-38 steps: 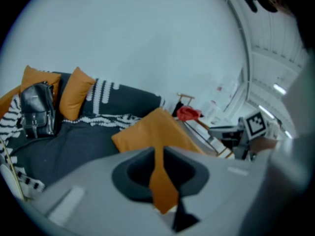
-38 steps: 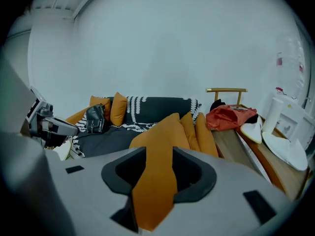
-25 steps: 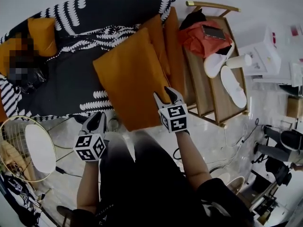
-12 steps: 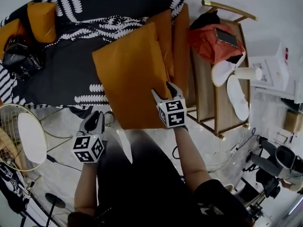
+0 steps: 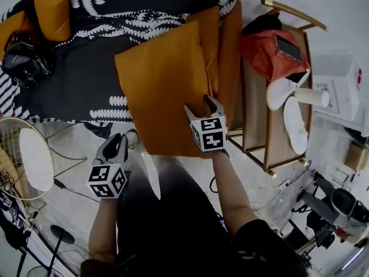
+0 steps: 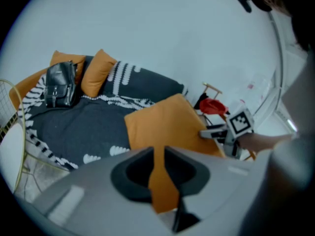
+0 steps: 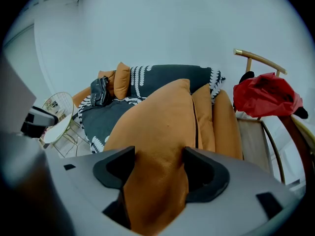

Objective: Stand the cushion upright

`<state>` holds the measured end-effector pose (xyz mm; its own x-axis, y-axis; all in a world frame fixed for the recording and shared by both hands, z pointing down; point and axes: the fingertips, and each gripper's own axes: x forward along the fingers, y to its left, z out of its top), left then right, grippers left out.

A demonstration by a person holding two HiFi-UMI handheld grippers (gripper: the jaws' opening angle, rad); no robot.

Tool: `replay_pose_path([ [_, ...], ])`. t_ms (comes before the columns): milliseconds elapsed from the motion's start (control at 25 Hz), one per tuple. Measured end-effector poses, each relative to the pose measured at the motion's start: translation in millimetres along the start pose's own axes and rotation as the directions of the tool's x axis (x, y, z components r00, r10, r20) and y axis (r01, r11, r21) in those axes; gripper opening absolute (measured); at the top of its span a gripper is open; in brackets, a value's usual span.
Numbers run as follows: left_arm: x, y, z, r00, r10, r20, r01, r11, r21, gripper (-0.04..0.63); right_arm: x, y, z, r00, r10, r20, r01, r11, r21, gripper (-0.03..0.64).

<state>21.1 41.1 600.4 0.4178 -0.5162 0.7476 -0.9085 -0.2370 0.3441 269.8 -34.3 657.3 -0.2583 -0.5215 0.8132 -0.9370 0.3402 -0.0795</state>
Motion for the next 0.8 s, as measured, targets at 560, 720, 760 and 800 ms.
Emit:
replay_pose_path([
  [560, 2, 8, 8, 0.999, 0.024, 0.025, -0.023, 1.0, -0.014, 0.071, 3, 5, -3, 0.999, -0.003, -0.039, 0.001, 0.999, -0.051, 0.155],
  [720, 1, 8, 11, 0.999, 0.024, 0.035, -0.023, 0.999, -0.024, 0.071, -1, 8, -2, 0.999, -0.005, -0.033, 0.003, 0.998, -0.058, 0.095],
  [760, 0, 8, 11, 0.999, 0.025, 0.037, -0.024, 0.999, -0.026, 0.071, -2, 9, -1, 1.0, -0.004, -0.029, 0.002, 0.999, -0.054, 0.081],
  [800, 0, 8, 12, 0.999, 0.026, 0.039, -0.025, 0.999, -0.027, 0.071, -3, 9, 0, 1.0, -0.002, -0.024, 0.001, 0.999, -0.048, 0.069],
])
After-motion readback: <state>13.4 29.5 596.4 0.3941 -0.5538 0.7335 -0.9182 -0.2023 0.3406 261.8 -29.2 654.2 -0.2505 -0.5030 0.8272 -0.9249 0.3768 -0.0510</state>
